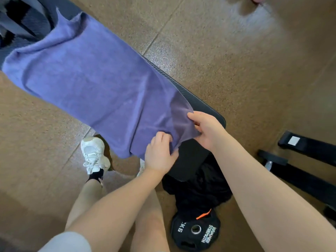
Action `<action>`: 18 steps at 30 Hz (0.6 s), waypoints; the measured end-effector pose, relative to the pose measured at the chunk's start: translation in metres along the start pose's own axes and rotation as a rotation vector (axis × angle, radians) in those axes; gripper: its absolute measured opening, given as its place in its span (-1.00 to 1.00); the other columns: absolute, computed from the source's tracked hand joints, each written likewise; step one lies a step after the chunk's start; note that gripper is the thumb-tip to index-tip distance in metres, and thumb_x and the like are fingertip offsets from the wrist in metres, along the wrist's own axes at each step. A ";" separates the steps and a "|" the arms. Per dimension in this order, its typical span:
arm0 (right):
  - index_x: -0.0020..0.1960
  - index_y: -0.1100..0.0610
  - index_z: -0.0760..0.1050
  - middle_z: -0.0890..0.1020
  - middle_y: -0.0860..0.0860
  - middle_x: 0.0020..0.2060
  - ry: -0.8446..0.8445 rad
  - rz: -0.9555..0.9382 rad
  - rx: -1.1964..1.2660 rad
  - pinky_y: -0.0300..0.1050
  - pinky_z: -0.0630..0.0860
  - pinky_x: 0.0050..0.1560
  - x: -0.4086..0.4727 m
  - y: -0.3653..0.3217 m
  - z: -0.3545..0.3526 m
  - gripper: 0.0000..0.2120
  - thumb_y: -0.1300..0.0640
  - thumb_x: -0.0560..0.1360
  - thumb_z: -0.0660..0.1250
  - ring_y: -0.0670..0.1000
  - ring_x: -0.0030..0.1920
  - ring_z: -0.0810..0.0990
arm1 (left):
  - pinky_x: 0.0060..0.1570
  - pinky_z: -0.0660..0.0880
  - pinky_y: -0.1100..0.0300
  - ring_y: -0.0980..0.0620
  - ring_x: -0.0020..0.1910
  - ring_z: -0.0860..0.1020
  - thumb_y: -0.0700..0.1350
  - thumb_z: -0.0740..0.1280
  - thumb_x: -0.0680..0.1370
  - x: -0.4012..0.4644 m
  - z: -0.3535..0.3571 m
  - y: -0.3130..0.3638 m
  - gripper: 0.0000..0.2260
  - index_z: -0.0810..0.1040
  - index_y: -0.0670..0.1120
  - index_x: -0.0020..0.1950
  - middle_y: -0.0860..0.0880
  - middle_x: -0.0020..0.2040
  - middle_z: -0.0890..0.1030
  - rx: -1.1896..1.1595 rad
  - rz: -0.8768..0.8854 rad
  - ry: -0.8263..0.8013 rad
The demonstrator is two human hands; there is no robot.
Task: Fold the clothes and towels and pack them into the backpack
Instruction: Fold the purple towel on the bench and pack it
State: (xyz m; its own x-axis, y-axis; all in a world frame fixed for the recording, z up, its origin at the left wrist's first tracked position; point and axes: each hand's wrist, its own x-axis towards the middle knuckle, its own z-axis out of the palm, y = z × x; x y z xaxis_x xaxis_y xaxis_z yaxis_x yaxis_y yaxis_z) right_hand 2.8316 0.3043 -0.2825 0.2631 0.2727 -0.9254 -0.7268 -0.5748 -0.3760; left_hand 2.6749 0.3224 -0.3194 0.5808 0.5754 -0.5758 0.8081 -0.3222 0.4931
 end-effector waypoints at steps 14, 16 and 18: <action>0.15 0.17 0.50 0.45 0.17 0.15 0.755 -0.447 -0.742 -0.10 0.38 0.12 0.012 -0.026 -0.084 -0.77 0.27 0.52 0.23 0.15 0.05 0.51 | 0.05 0.40 0.19 -0.06 0.14 0.52 -0.18 0.18 0.58 -0.005 0.007 0.060 -0.71 0.43 -0.13 0.30 -0.07 0.17 0.58 -0.333 0.315 -0.459; 0.23 0.13 0.43 0.39 0.15 0.24 0.756 -0.383 -0.957 0.00 0.33 0.21 0.009 -0.026 -0.087 -0.73 0.21 0.53 0.24 0.19 0.15 0.46 | 0.23 0.38 0.17 0.03 0.22 0.47 -0.12 0.19 0.58 0.000 0.007 0.058 -0.55 0.22 0.01 0.47 0.03 0.34 0.46 -0.265 0.297 -0.619; 0.26 0.07 0.42 0.39 0.11 0.28 0.722 -0.323 -1.238 0.07 0.24 0.30 0.005 -0.023 -0.073 -0.72 0.13 0.55 0.24 0.20 0.27 0.35 | 0.27 0.36 0.13 0.01 0.27 0.42 -0.08 0.19 0.58 0.008 -0.004 0.040 -0.53 0.18 0.02 0.48 0.02 0.39 0.39 -0.146 0.282 -0.607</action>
State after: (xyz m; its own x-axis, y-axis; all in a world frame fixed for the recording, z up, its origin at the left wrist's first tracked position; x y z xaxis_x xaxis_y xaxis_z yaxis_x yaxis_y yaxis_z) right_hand 2.8962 0.2626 -0.2816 0.8288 0.2927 -0.4769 0.3219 -0.9465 -0.0217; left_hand 2.7113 0.3173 -0.3015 0.7539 -0.0529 -0.6549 0.6209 -0.2686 0.7364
